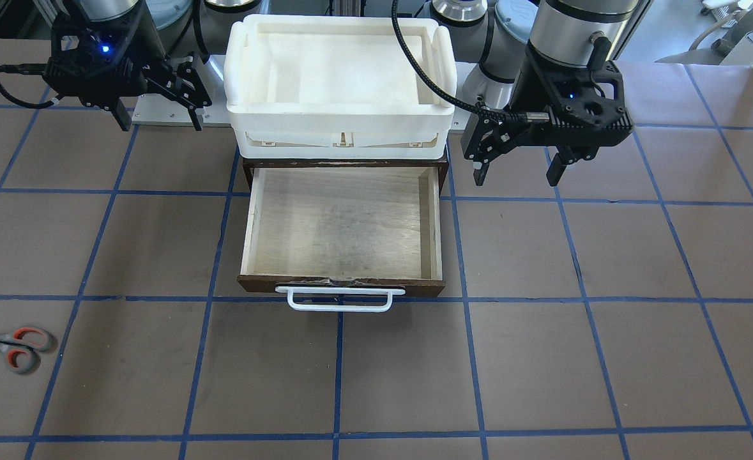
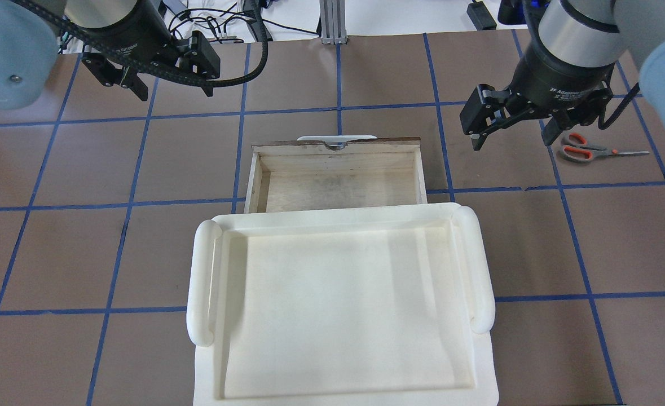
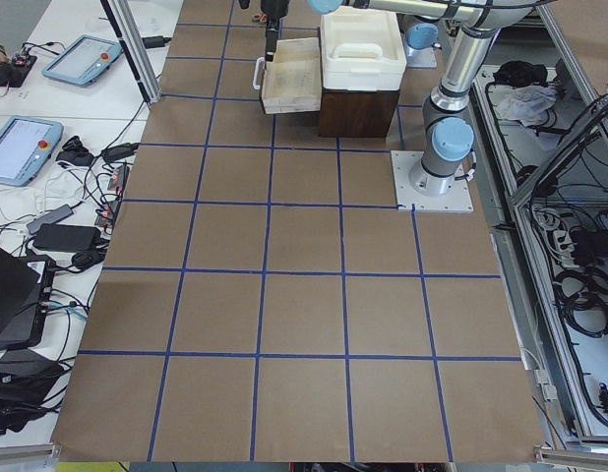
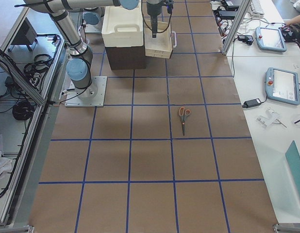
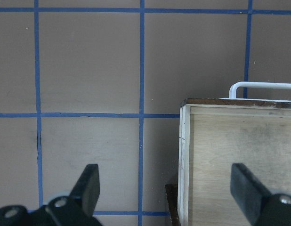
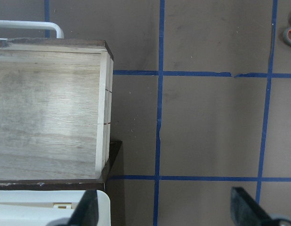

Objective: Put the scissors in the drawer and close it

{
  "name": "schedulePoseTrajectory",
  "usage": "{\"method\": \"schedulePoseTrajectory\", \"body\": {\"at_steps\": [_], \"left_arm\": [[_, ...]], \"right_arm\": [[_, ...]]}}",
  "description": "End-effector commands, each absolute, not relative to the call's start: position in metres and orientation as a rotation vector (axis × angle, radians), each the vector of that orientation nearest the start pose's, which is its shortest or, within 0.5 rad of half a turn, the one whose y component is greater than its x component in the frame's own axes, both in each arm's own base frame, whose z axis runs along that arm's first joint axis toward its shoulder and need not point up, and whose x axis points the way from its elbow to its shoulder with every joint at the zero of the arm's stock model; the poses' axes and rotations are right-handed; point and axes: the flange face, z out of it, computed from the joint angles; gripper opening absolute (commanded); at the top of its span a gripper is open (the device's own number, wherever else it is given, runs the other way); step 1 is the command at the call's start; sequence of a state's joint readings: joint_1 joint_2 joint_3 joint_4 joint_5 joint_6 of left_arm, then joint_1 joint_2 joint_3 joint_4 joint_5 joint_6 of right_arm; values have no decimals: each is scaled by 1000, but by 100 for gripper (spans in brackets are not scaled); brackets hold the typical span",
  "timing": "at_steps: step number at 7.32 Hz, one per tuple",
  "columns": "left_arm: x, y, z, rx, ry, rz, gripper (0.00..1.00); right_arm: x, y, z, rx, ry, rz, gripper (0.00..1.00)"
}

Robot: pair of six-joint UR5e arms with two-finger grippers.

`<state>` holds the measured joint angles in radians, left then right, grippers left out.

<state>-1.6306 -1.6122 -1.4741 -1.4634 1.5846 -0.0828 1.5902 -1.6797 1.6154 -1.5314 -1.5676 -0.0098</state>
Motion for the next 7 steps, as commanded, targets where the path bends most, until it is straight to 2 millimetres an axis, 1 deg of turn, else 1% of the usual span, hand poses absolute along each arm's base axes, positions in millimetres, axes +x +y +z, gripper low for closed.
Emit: {"method": "schedulePoseTrajectory", "body": {"at_steps": [1,2,6,7], "left_arm": [[-163,-515,527,-38,3129,-256,100],[-163,-515,527,-38,3129,-256,100],[-163,-515,527,-38,3127,-256,100],[-163,-514,527,-38,3129,-258,100]], "right_arm": [[141,-444,511,-39,3144,-27,100],[141,-444,514,-5,3144,-41,100],[139,-445,513,-17,3149,-44,100],[137,-446,513,-10,3150,-39,100]]}}
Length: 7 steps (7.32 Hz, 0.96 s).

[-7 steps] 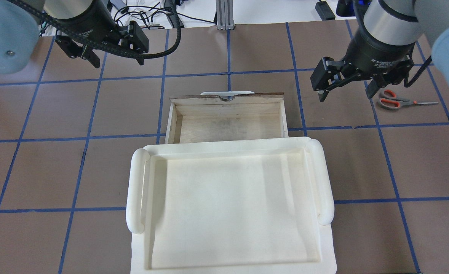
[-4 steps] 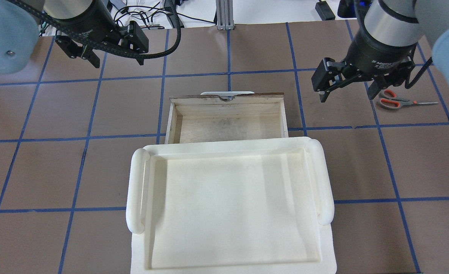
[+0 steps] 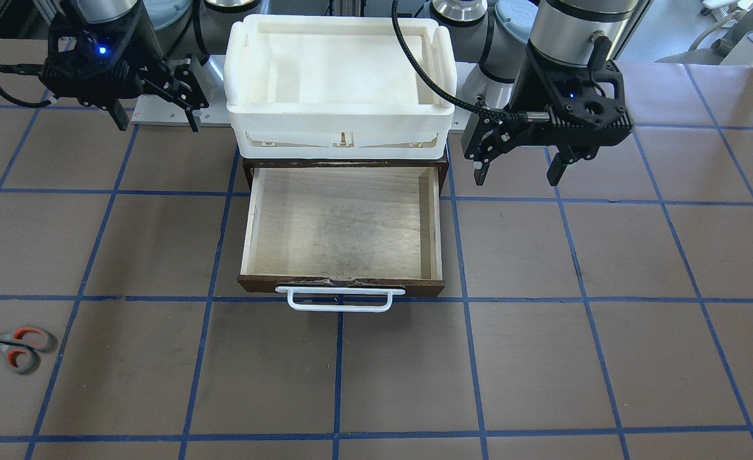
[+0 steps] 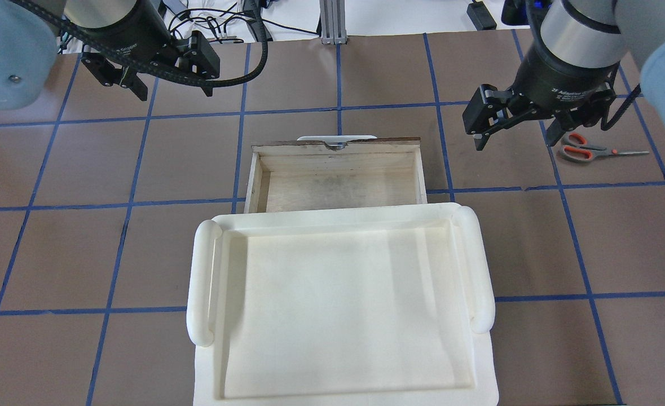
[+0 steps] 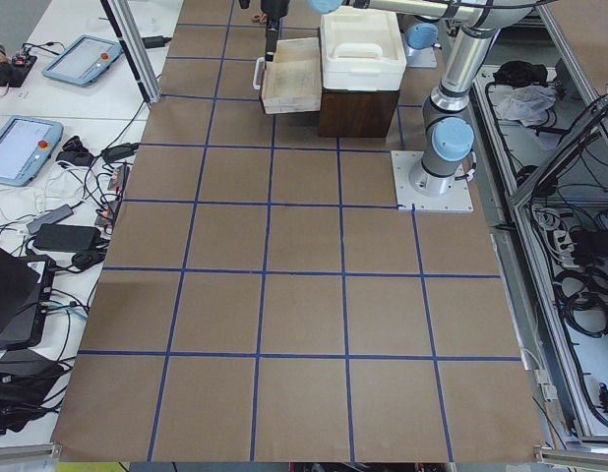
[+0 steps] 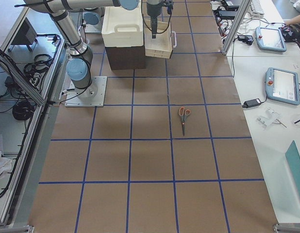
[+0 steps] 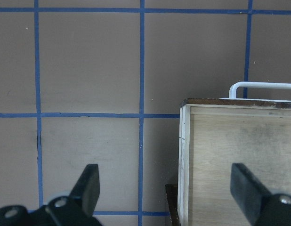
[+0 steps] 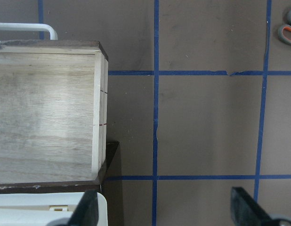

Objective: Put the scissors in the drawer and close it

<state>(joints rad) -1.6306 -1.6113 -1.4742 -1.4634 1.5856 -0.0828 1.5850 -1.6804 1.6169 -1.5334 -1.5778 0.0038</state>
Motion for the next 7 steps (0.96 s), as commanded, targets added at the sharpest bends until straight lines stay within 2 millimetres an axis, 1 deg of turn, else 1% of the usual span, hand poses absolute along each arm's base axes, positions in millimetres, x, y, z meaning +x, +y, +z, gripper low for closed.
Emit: {"method": "schedulePoseTrajectory", "body": {"at_steps": [1,2,6,7], "left_arm": [[-163,-514,527,-38,3129,-258,100],[-163,-515,527,-38,3129,-256,100],[-163,-514,527,-38,3129,-258,100],[-163,-514,527,-38,3129,-258,100]], "right_arm": [[137,-447,513,-12,3149,-53,100],[136,-448,511,-10,3149,-44,100],[122,-452,510,10,3159,-36,100],[112,-457,509,-91,3157,-44,100]]}}
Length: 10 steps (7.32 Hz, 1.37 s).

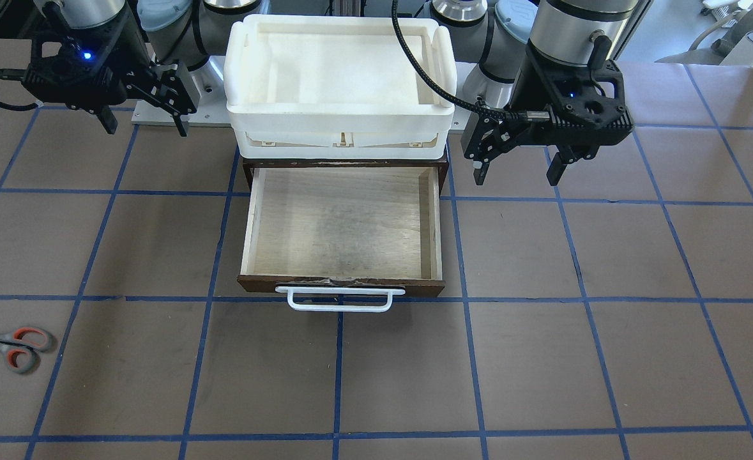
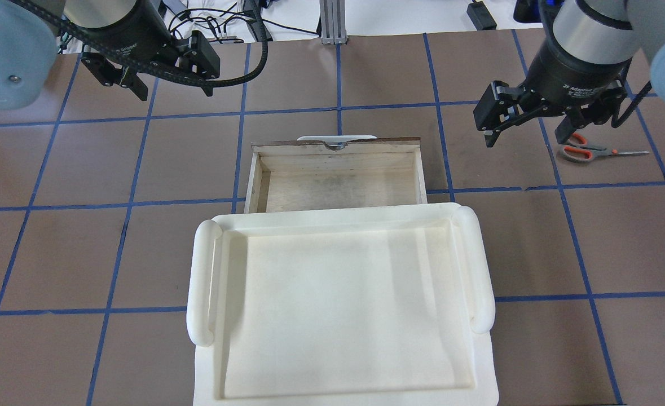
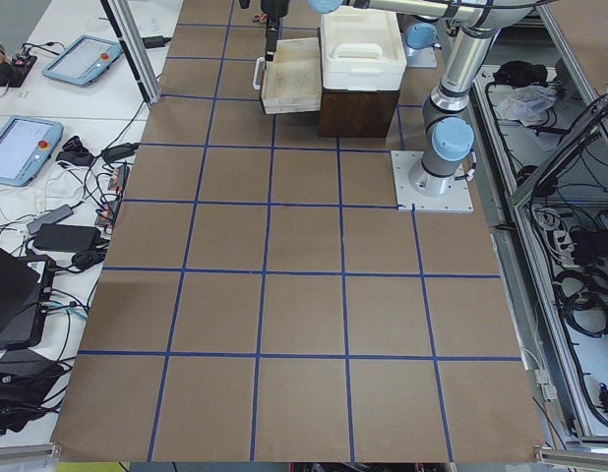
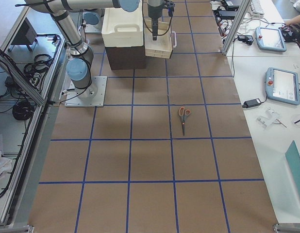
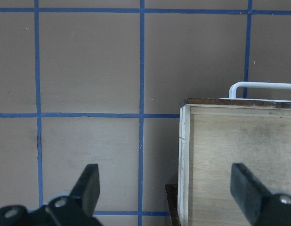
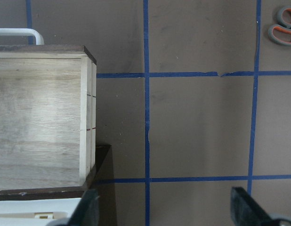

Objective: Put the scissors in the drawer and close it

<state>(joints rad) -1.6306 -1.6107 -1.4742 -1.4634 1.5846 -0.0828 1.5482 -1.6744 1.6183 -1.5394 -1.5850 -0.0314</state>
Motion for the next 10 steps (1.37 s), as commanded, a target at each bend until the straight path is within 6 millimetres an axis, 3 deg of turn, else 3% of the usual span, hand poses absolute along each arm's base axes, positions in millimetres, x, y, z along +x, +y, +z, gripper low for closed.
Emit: {"method": "schedulePoseTrajectory", "body": {"at_steps": [1,2,3,4,5,6,8,9,10], "left_arm": [[-163,-514,527,-38,3129,-258,100],[-163,-514,527,-38,3129,-258,100],[-163,-514,527,-38,3129,-258,100],[-163,-514,527,-38,3129,-258,100],[-163,-514,527,-38,3127,-258,100],[-162,-515,527,-40,3127,-258,100],[-163,-514,528,-38,3127,-258,100],[-162,-514,528,-40,3127,-258,100],[-162,-514,528,-40,3127,-258,100]], "right_arm": [[92,-462,509,-230,3145,-43,100],[70,-471,503,-348,3123,-27,100],[53,-488,495,-573,3104,-70,100],[41,-500,492,-837,3072,-114,100],[34,-508,482,-989,3023,-90,100],[17,-514,485,-1156,2991,-136,100],[-53,-532,460,-1315,2920,-105,100],[-64,-548,455,-1428,2931,-162,100],[-76,-564,435,-1561,2868,-154,100]]}}
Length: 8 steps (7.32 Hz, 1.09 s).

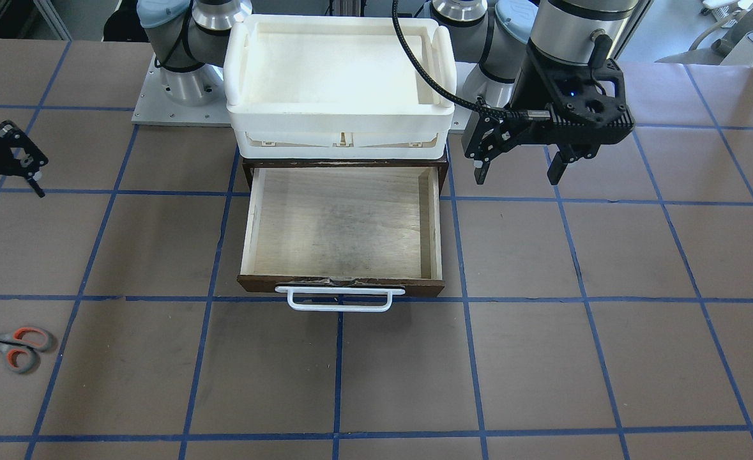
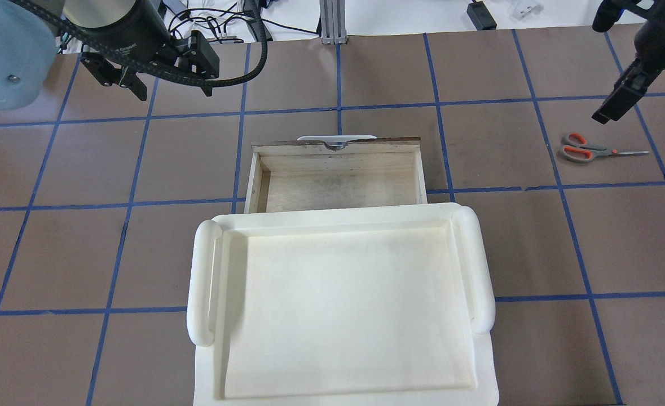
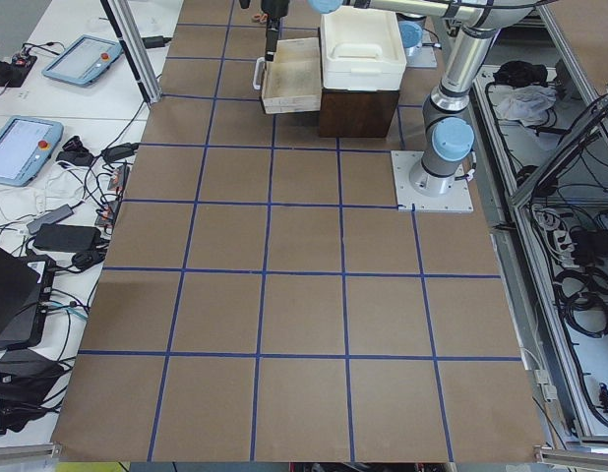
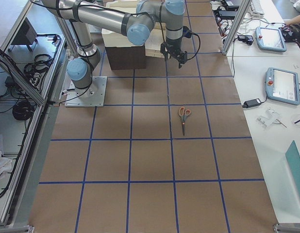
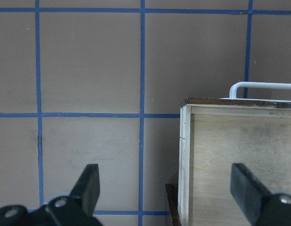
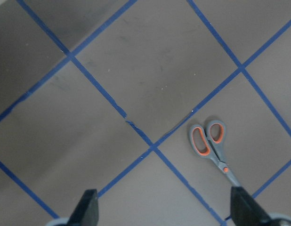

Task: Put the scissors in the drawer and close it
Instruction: 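Move the right gripper over the orange-and-grey scissors and lower it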

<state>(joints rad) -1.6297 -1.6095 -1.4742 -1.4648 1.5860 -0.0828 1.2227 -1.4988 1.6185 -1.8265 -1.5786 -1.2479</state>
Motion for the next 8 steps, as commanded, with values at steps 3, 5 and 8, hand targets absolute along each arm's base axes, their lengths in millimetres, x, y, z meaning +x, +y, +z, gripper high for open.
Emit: {"method": "schedulePoseTrajectory", "body": {"at_steps": [3,5,8], "left_arm": [[-162,-514,528,-41,3125,-258,100],[-162,-514,528,-41,3124,-258,100],[-162,-514,528,-41,3124,-258,100]], "right_arm": [[-143,-592,371,-1856,2672,-111,100],[-172,-599,337,-2007,2517,-105,100],[-185,-614,283,-2192,2318,-46,100]]}}
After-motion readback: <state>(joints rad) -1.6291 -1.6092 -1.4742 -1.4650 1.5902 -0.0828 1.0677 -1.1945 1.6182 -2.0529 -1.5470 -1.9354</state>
